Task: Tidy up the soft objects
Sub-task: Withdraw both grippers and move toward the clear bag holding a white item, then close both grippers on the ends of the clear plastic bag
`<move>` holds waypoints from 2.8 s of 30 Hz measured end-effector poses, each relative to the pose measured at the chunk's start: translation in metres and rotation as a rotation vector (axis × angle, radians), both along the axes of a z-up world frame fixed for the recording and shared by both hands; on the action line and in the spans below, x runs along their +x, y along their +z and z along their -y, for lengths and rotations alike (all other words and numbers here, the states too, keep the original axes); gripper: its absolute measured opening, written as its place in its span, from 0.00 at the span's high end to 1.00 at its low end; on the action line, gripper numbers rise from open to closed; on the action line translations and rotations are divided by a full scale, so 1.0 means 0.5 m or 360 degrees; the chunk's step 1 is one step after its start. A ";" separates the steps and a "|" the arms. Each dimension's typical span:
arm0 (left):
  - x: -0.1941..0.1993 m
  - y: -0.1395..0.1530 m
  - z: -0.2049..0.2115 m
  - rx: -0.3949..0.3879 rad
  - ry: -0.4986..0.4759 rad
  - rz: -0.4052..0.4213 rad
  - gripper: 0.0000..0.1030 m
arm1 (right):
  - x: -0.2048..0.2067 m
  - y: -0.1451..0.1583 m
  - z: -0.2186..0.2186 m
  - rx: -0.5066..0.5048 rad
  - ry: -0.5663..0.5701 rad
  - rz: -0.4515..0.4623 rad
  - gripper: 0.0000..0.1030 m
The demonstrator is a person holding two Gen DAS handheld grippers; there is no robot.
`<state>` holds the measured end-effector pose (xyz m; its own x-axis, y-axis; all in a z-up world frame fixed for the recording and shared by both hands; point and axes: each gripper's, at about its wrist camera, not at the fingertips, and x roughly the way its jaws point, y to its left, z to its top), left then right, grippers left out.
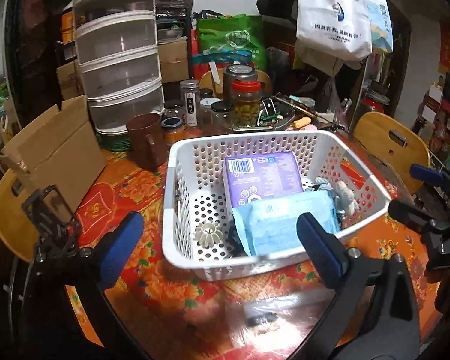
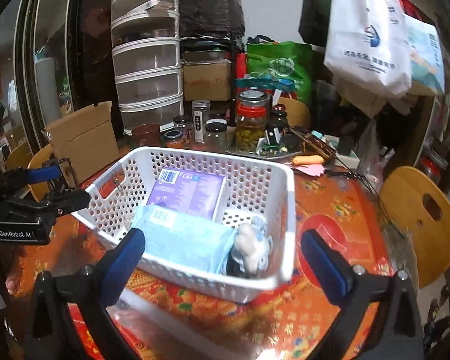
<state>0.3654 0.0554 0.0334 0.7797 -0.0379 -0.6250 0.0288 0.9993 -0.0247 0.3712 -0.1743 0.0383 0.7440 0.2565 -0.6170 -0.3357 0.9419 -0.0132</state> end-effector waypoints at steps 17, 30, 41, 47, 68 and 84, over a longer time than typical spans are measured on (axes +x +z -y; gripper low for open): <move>-0.166 0.062 0.034 0.0015 -0.0021 0.0086 0.02 | -0.106 0.038 0.038 0.0118 -0.0003 0.0005 0.00; -0.210 -0.089 -0.006 -0.0076 0.0025 -0.0147 0.00 | -0.186 -0.057 0.122 0.0193 -0.0027 -0.0133 0.00; -0.098 -0.298 0.008 -0.0135 -0.0002 -0.0545 0.00 | -0.163 -0.241 0.154 0.0183 -0.0089 -0.0476 0.02; -0.084 -0.328 0.021 -0.0125 -0.0023 -0.0572 0.00 | -0.153 -0.270 0.120 0.0102 -0.0043 -0.0515 0.22; -0.110 -0.318 0.138 -0.0015 -0.0114 -0.0469 0.56 | -0.142 -0.286 0.091 -0.0014 -0.0001 -0.0495 0.70; -0.171 -0.284 0.101 -0.0110 -0.0184 -0.0372 0.82 | -0.179 -0.278 0.080 -0.0010 0.0082 -0.0397 0.90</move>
